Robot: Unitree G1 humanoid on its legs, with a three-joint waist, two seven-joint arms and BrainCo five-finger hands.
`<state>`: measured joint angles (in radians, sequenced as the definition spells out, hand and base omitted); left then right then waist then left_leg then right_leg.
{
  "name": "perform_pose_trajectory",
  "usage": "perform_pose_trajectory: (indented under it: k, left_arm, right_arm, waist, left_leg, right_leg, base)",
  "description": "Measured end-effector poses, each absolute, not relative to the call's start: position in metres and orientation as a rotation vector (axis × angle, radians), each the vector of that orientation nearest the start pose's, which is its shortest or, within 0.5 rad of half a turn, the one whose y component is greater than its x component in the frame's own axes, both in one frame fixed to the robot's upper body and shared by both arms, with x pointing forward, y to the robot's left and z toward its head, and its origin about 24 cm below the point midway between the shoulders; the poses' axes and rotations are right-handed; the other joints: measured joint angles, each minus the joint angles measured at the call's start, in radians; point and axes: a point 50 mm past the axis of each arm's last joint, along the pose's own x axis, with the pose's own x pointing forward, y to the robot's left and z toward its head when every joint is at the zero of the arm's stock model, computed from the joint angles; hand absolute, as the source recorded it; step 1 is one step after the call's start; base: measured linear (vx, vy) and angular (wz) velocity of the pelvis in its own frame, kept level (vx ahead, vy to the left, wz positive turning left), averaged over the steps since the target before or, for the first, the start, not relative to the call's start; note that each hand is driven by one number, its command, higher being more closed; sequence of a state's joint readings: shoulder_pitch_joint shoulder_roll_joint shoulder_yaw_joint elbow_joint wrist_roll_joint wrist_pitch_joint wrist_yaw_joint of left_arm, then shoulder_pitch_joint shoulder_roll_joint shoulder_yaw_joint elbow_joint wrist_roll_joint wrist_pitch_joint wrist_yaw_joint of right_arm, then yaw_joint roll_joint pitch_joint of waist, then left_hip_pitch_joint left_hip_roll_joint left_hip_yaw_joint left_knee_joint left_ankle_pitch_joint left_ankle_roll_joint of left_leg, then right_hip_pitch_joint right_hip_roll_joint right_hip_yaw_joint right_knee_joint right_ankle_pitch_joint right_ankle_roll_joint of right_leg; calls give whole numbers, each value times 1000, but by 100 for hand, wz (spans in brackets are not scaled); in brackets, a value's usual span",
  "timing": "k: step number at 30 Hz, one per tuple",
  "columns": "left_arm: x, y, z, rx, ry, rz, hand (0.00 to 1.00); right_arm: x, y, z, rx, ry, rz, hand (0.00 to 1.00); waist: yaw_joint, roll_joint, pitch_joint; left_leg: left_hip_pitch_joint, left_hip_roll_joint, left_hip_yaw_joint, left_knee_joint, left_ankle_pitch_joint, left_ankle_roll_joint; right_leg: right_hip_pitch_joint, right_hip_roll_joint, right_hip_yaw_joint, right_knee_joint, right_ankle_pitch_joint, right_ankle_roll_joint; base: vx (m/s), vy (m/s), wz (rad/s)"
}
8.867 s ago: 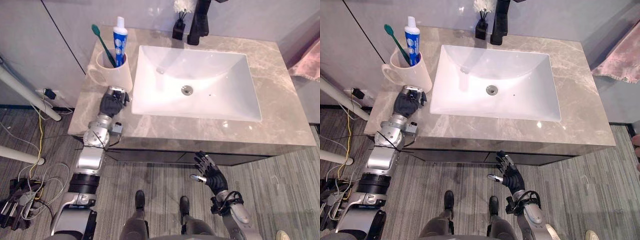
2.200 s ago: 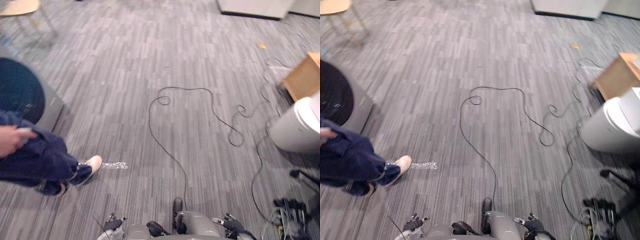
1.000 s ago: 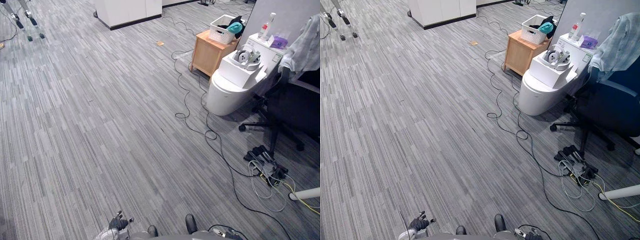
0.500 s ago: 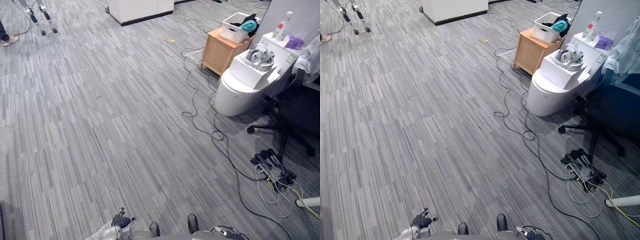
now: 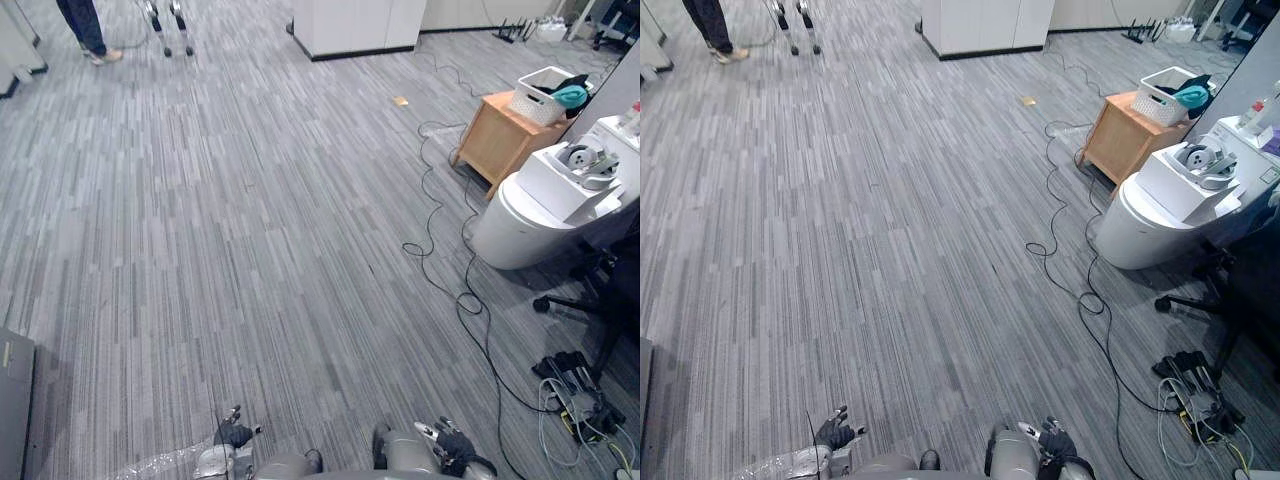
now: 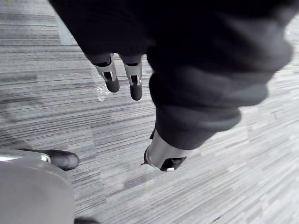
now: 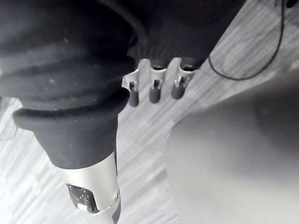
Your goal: Organize washtable
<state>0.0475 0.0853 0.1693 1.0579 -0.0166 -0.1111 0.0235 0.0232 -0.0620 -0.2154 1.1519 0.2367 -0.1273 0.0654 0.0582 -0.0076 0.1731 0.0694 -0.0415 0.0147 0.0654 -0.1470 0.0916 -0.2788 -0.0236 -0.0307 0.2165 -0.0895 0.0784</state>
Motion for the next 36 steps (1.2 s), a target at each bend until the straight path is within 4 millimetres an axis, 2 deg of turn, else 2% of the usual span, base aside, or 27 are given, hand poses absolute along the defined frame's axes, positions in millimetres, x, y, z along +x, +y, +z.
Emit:
perform_pose_trajectory:
  k: [1,3,4,5,6,7,8,9,11,12,14,15,16,17,18,20,21,22,24,25,26,27,29,31,32,33,36]
  left_arm:
    - [110,208,-154,18,1001,231,0]
    - [106,209,-156,12,1018,244,0]
    - [102,209,-157,-3,1024,262,0]
    - [98,210,-158,-22,1032,286,0]
    - [96,209,-158,-35,1036,293,0]
    - [95,208,-158,-46,1033,300,0]
    - [96,207,-158,-58,1028,306,0]
    - [96,206,-158,-80,1027,320,0]
    - [95,204,-159,-135,1020,358,0]
    - [97,203,-158,-144,1012,360,0]
    - [107,196,-157,-161,988,338,0]
    - [113,194,-154,-152,966,316,0]
    - [114,192,-154,-141,962,299,0]
    - [114,190,-154,-139,964,291,0]
    - [113,186,-155,-156,969,294,0]
    - [113,190,-155,-145,967,298,0]
    - [113,194,-154,-141,966,305,0]
    - [113,198,-154,-133,964,310,0]
    - [112,201,-153,-127,963,316,0]
    - [112,203,-153,-123,963,316,0]
    - [113,204,-153,-119,961,316,0]
    - [112,204,-153,-119,962,316,0]
    - [112,200,-154,-127,965,314,0]
    - [111,198,-154,-134,969,315,0]
    - [109,200,-155,-135,972,324,0]
    - [108,200,-155,-139,976,331,0]
    - [108,202,-156,-151,980,351,0]
  right_arm:
    - [105,-196,-160,300,990,-334,0]
    - [104,-196,-161,325,987,-355,0]
    - [102,-196,-161,338,990,-372,0]
    - [100,-196,-162,340,998,-377,0]
    - [100,-197,-162,337,998,-378,0]
    - [98,-198,-162,328,1005,-373,0]
    - [98,-200,-162,320,1007,-373,0]
    - [97,-203,-162,309,1012,-373,0]
    - [95,-204,-163,297,1030,-370,0]
    - [95,-204,-163,288,1032,-365,0]
    - [95,-206,-162,286,1030,-374,0]
    - [95,-206,-162,287,1030,-372,0]
    - [95,-206,-162,287,1030,-373,0]
    - [95,-207,-162,282,1030,-374,0]
    - [94,-210,-162,267,1035,-372,0]
    - [92,-200,-164,284,1049,-351,0]
    - [92,-198,-165,289,1050,-350,0]
    - [90,-194,-166,300,1059,-349,0]
    - [85,-188,-167,316,1073,-350,0]
    - [86,-186,-167,325,1071,-351,0]
    - [86,-186,-167,328,1069,-353,0]
    - [86,-186,-167,330,1068,-354,0]
    - [94,-194,-164,318,1036,-362,0]
    - [96,-195,-164,320,1029,-364,0]
    - [97,-195,-163,314,1027,-358,0]
    - [98,-194,-163,308,1027,-351,0]
    - [105,-200,-161,304,1009,-359,0]
  waist:
    - [-17,-3,-1]
    - [-31,-8,-3]
    - [-43,-12,-11]
    - [-40,-12,-22]
    - [-37,-8,-30]
    - [-29,1,-38]
    - [-13,24,-35]
    - [-10,33,-36]
    - [-17,36,-32]
    - [-17,32,-30]
    - [-15,6,-20]
    - [-14,1,-20]
    - [-14,-4,-20]
    - [-14,8,-26]
    - [-8,25,-30]
    - [-10,2,-26]
    - [-9,-8,-25]
    - [-2,-31,-30]
    - [11,-52,-41]
    - [9,-67,-44]
    - [10,-71,-43]
    - [8,-68,-41]
    - [6,-41,-24]
    - [3,-27,-14]
    - [1,-29,-15]
    - [5,-30,-16]
    - [4,-13,-9]
  left_leg:
    - [12,0,-22,-6,-6,-10]
    - [51,0,-54,-1,-31,-39]
    - [72,2,-81,20,-66,-62]
    - [82,17,-91,60,-105,-109]
    - [68,30,-88,105,-118,-126]
    - [8,46,-63,239,-135,-155]
    - [-58,79,-22,414,-157,-207]
    - [-86,98,3,488,-161,-223]
    - [-132,176,90,624,-165,-214]
    - [-139,189,105,626,-169,-208]
    - [-171,197,130,545,-173,-200]
    - [-183,178,124,399,-167,-201]
    - [-193,157,113,227,-138,-217]
    - [-193,152,98,147,-90,-217]
    - [-193,140,101,105,48,-148]
    - [-180,108,123,94,49,-146]
    - [-174,101,141,94,41,-133]
    - [-160,93,172,88,28,-113]
    - [-154,89,209,90,-3,-99]
    - [-154,82,228,90,-22,-91]
    - [-150,75,240,89,-35,-84]
    - [-146,73,245,88,-40,-79]
    - [-105,69,248,68,-42,-70]
    - [-63,60,233,58,-36,-50]
    - [-43,60,226,53,-37,-49]
    - [-39,61,222,51,-37,-49]
    - [-35,94,195,37,-46,-66]
  right_leg:
    - [4,18,6,-75,32,-14]
    - [13,29,17,-75,60,-50]
    - [25,25,11,-52,76,-60]
    - [43,31,-4,-29,126,-88]
    - [52,43,-15,-24,114,-95]
    - [78,55,-24,-35,98,-112]
    - [107,74,-21,-53,91,-124]
    - [125,84,-21,-64,88,-129]
    - [227,88,-34,-102,76,-146]
    - [247,81,-40,-107,76,-147]
    - [282,40,-48,-114,75,-146]
    - [288,10,-51,-113,72,-141]
    - [290,-20,-48,-113,50,-106]
    - [289,-24,-47,-114,37,-86]
    - [293,-32,-35,-120,5,-46]
    - [288,-67,-12,-116,0,-39]
    - [286,-75,8,-115,2,-36]
    - [282,-85,35,-116,6,-30]
    - [264,-91,66,-114,11,-19]
    - [247,-101,69,-95,3,2]
    - [222,-110,70,-53,-11,24]
    - [203,-112,70,-17,-15,30]
    - [106,-117,57,222,-16,37]
    - [60,-139,49,371,-38,55]
    - [57,-147,30,377,-75,60]
    - [49,-153,16,366,-86,57]
    - [-12,-162,-26,215,-80,52]
  base:
    - [403,-39,44]
    - [431,-73,65]
    - [536,-116,73]
    - [556,-128,66]
    - [521,-127,42]
    - [496,-121,8]
    - [475,-113,-3]
    - [464,-90,-13]
    - [391,-45,10]
    - [299,1,28]
    - [220,65,25]
    - [190,161,21]
    - [174,189,16]
    - [162,222,-5]
    - [144,179,-14]
    - [137,193,-21]
    - [96,226,-45]
    - [56,182,-55]
    - [52,150,-69]
    - [57,146,-64]
    - [47,109,-43]
    - [60,107,-33]
    - [78,132,-8]
    - [117,96,34]
    - [144,51,44]
    - [154,9,39]
    - [239,-102,22]
